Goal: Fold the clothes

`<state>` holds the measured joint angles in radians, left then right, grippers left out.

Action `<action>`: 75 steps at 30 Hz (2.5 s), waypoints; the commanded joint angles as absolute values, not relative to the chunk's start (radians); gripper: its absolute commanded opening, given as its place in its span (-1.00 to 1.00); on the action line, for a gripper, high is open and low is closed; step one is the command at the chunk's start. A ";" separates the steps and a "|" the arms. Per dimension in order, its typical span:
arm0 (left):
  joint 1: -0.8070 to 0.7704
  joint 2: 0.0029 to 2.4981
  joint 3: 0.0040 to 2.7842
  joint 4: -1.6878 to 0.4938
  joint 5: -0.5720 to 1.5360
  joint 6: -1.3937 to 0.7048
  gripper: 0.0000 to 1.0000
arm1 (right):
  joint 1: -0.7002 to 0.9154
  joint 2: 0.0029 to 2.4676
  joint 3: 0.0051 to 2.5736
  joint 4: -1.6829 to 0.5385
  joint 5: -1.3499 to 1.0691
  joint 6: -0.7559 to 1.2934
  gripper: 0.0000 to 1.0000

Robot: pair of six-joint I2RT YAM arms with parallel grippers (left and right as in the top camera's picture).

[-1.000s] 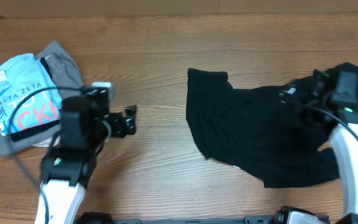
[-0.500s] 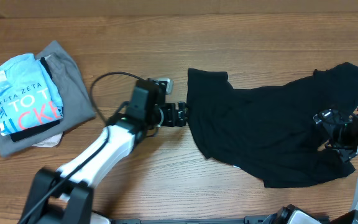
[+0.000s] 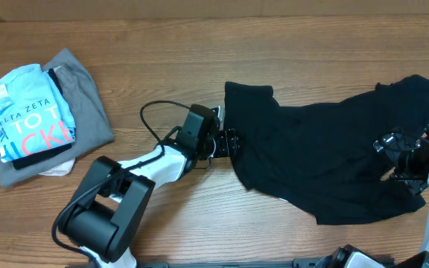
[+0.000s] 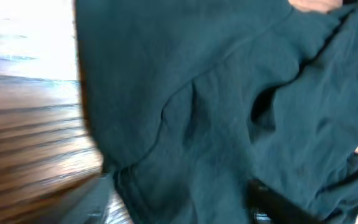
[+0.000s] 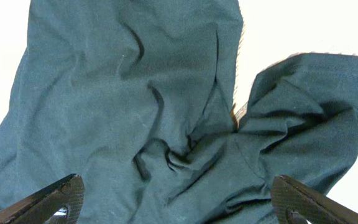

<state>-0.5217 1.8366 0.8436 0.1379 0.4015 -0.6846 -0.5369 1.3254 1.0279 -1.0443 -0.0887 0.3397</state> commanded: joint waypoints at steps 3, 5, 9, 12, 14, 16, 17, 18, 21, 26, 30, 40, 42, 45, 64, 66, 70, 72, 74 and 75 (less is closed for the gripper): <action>-0.532 1.863 0.861 0.167 0.371 -0.714 -0.48 | -0.540 1.311 1.047 -1.047 -0.079 0.332 1.00; -0.528 1.863 0.861 0.179 0.341 -0.714 -0.85 | -0.540 1.311 1.047 -1.047 -0.079 0.331 1.00; -0.490 1.856 0.907 0.188 0.318 -0.669 -0.92 | -0.540 1.311 1.047 -1.050 -0.079 0.331 1.00; -0.434 1.837 1.000 0.156 0.317 -0.633 -0.92 | -0.540 1.311 1.047 -1.051 -0.079 0.318 1.00; -0.382 1.826 1.097 0.113 0.313 -0.607 -0.92 | -0.540 1.311 1.047 -1.053 -0.079 0.316 1.00; -0.329 1.824 1.211 0.063 0.304 -0.590 -0.92 | -0.540 1.311 1.047 -1.055 -0.079 0.316 1.00; -0.302 1.824 1.272 0.036 0.303 -0.579 -0.92 | -0.540 1.311 1.047 -1.055 -0.079 0.316 1.00; -0.274 1.824 1.329 0.012 0.298 -0.571 -0.92 | -0.540 1.311 1.047 -1.055 -0.079 0.315 1.00; -0.194 1.824 1.482 -0.071 0.267 -0.560 -0.87 | -0.540 1.311 1.047 -1.055 -0.079 0.313 1.00; -0.100 1.824 1.606 -0.276 0.311 -0.560 1.00 | -0.540 1.311 1.047 -1.055 -0.080 0.313 1.00; -0.084 1.825 1.605 -0.569 0.388 -0.532 1.00 | -0.540 1.311 1.047 -1.056 -0.080 0.313 1.00; -0.153 1.825 1.506 -1.208 0.357 -0.505 0.97 | -0.540 1.311 1.047 -1.055 -0.079 0.313 1.00; -0.190 1.825 1.451 -1.211 0.367 -0.505 0.92 | -0.540 1.311 1.047 -1.056 -0.080 0.313 1.00; -0.245 1.825 1.359 -1.169 0.410 -0.540 0.74 | -0.540 1.311 1.047 -1.056 -0.079 0.313 1.00; -0.420 1.825 1.132 -0.825 0.302 -0.905 0.48 | -0.540 1.311 1.047 -1.062 -0.080 0.313 1.00; -0.421 1.826 1.121 -0.830 0.300 -0.943 0.50 | -0.540 1.311 1.047 -1.062 -0.080 0.313 1.00; -0.422 1.826 1.075 -0.786 0.286 -1.009 0.50 | -0.540 1.311 1.047 -1.061 -0.080 0.313 1.00; -0.422 1.826 1.060 -0.762 0.290 -1.011 0.48 | -0.540 1.311 1.047 -1.061 -0.080 0.313 1.00; -0.422 1.826 1.055 -0.754 0.288 -1.011 0.42 | -0.540 1.311 1.047 -1.061 -0.080 0.313 1.00; -0.422 1.826 1.055 -0.754 0.288 -1.010 0.33 | -0.540 1.311 1.047 -1.061 -0.080 0.313 1.00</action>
